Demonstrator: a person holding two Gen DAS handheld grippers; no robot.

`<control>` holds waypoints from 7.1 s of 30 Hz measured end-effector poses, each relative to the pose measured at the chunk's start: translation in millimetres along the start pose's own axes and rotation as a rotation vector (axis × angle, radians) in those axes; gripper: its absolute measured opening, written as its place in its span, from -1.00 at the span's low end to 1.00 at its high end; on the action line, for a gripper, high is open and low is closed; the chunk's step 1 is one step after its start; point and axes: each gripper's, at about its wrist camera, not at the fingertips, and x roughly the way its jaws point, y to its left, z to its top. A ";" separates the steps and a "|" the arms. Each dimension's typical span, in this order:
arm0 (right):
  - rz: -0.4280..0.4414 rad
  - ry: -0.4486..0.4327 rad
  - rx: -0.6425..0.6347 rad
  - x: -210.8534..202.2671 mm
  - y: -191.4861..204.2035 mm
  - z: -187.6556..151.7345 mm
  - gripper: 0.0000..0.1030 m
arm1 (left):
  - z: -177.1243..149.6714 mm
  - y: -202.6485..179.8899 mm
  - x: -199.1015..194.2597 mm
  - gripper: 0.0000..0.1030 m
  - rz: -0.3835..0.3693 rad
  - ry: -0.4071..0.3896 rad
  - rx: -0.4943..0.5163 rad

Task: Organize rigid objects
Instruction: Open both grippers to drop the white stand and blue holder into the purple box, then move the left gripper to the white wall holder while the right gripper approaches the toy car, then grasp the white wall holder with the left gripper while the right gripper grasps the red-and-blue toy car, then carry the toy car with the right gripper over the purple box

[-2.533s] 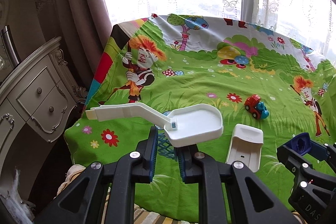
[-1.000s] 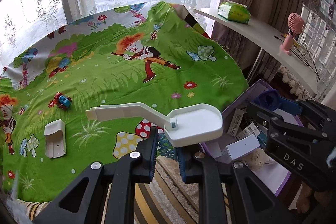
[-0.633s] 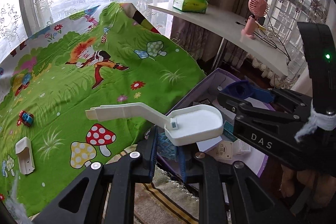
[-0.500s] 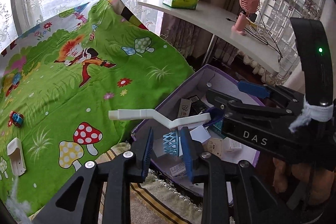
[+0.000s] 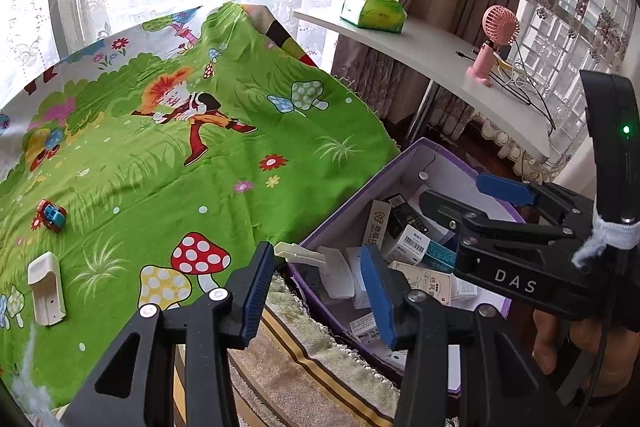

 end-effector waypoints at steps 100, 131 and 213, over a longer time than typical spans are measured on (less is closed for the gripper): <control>0.499 0.094 -0.623 183.0 397.5 70.9 -0.61 | -80.4 366.7 10.1 0.29 0.453 0.060 -0.643; 0.554 0.058 -0.685 178.3 407.8 70.9 -0.76 | -80.4 365.7 12.1 0.29 0.461 0.066 -0.628; 0.091 -0.045 -0.056 15.7 -74.4 -10.6 -0.64 | -36.0 206.4 -29.2 0.27 0.241 -0.043 -0.410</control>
